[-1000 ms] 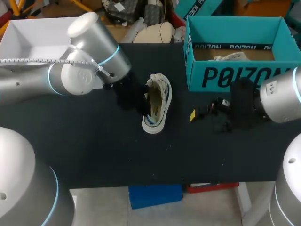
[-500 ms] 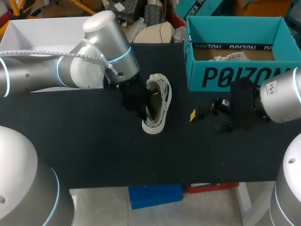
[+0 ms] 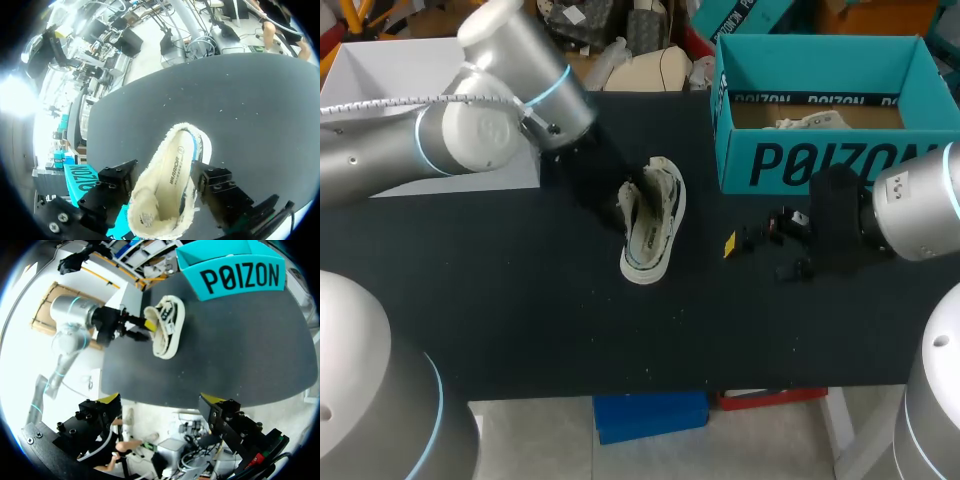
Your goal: Take the shoe out of the shoebox, open the shoe tongue, remove and reinsert the insole, then place the shoe into the shoebox
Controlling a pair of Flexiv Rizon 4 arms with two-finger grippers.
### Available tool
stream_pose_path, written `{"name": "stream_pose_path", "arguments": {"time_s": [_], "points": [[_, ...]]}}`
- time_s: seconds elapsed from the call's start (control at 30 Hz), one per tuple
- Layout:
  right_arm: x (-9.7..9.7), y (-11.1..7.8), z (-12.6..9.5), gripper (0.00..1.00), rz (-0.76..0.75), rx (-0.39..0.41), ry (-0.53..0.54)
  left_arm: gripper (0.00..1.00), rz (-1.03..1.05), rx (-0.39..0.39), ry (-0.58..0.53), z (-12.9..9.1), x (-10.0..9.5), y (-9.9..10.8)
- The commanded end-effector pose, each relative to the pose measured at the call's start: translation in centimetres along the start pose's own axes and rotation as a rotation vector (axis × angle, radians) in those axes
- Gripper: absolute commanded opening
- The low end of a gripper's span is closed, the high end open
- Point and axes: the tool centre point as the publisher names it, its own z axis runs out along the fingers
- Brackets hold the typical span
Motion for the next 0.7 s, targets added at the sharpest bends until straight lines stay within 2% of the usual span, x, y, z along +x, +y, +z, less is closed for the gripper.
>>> {"name": "stream_pose_path", "arguments": {"time_s": [0.03, 0.13, 0.37, 0.7], "points": [[0.1, 0.0, 0.0, 1.00, 0.001, 0.001, -0.002, 0.00, 0.047, -0.069, 0.081, -0.2, 0.2, -1.1], [0.1, 0.0, 0.0, 1.00, 0.001, 0.001, -0.002, 0.00, 0.093, -0.086, 0.163, 0.1, 0.8, -1.1], [0.1, 0.0, 0.0, 1.00, 0.001, 0.001, -0.002, 0.00, 0.119, -0.085, 0.258, 1.2, 2.2, -0.9], [0.1, 0.0, 0.0, 1.00, 0.001, 0.001, -0.002, 0.00, 0.121, -0.073, 0.291, 2.6, 2.8, -0.4]]}}
